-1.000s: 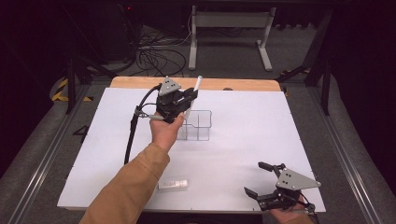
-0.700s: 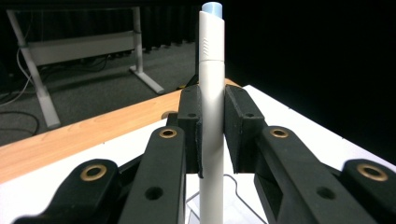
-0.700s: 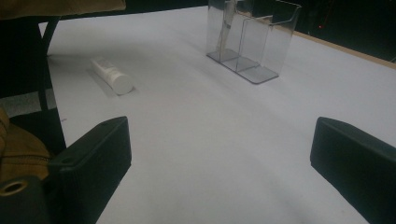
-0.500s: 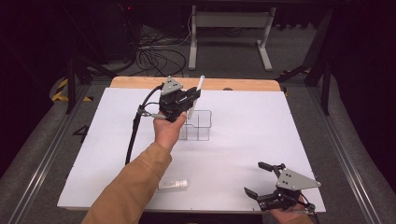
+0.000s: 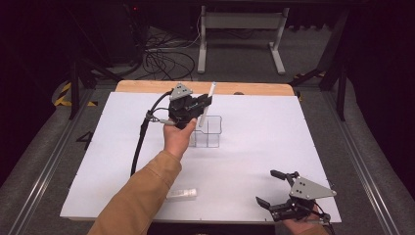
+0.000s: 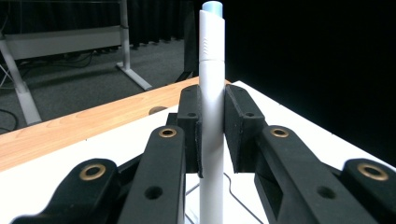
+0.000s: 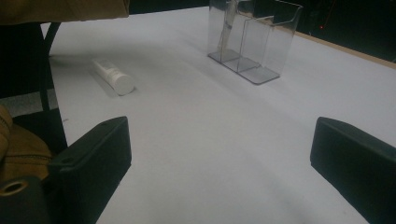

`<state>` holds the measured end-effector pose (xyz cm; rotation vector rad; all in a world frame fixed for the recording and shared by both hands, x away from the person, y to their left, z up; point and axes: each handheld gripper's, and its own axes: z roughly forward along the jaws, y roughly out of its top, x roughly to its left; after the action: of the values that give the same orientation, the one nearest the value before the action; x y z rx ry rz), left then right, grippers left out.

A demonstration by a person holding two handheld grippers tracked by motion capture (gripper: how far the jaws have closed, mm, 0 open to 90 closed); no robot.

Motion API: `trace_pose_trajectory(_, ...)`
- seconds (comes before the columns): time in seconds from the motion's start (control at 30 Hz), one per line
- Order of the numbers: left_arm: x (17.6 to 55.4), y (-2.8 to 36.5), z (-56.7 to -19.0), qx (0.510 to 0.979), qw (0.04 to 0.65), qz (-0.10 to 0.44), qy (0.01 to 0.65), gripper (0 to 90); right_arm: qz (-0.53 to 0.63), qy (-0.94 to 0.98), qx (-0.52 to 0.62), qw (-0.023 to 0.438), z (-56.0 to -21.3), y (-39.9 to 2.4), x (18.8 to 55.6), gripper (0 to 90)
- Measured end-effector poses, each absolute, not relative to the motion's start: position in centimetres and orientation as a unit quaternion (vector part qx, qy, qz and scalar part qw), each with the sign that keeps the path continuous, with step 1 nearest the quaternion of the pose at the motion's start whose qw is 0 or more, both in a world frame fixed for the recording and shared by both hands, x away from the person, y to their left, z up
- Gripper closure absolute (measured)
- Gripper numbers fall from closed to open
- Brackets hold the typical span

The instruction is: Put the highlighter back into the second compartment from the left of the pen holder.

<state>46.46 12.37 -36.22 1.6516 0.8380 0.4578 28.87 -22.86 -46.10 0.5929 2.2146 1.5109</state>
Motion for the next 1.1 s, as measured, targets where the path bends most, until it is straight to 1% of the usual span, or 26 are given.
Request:
trace_pose_trajectory(0.4, 46.8, 12.5, -37.1, 0.712, 0.564, 0.195, 0.371, 77.3, 0.539, 0.791, 0.21, 0.198, -46.1, -22.9, 28.8, 5.8)
trace_pose_trajectory(0.47, 46.8, 12.6, -37.2, 0.713, 0.56, 0.202, 0.371, 76.4, 0.539, 0.792, 0.21, 0.198, -46.1, -22.9, 28.8, 5.8)
trace_pose_trajectory(0.57, 46.5, 12.7, -37.0, 0.719, 0.555, 0.21, 0.362, 57.0, 0.539, 0.791, 0.21, 0.197, -46.1, -22.9, 28.8, 5.8)
trace_pose_trajectory(0.67, 45.9, 13.0, -36.7, 0.727, 0.551, 0.214, 0.35, 44.1, 0.541, 0.79, 0.209, 0.197, -46.1, -22.9, 28.8, 5.8)
trace_pose_trajectory(0.83, 44.8, 13.8, -35.8, 0.734, 0.559, 0.201, 0.33, 33.9, 0.539, 0.791, 0.211, 0.198, -46.1, -22.8, 28.8, 5.8)
trace_pose_trajectory(0.97, 43.7, 14.4, -35.1, 0.738, 0.565, 0.197, 0.311, 28.3, 0.538, 0.792, 0.21, 0.2, -46.1, -22.8, 28.8, 5.8)
trace_pose_trajectory(1.1, 42.8, 14.7, -34.7, 0.749, 0.556, 0.193, 0.305, 24.1, 0.538, 0.792, 0.21, 0.198, -46.1, -22.7, 28.8, 5.8)
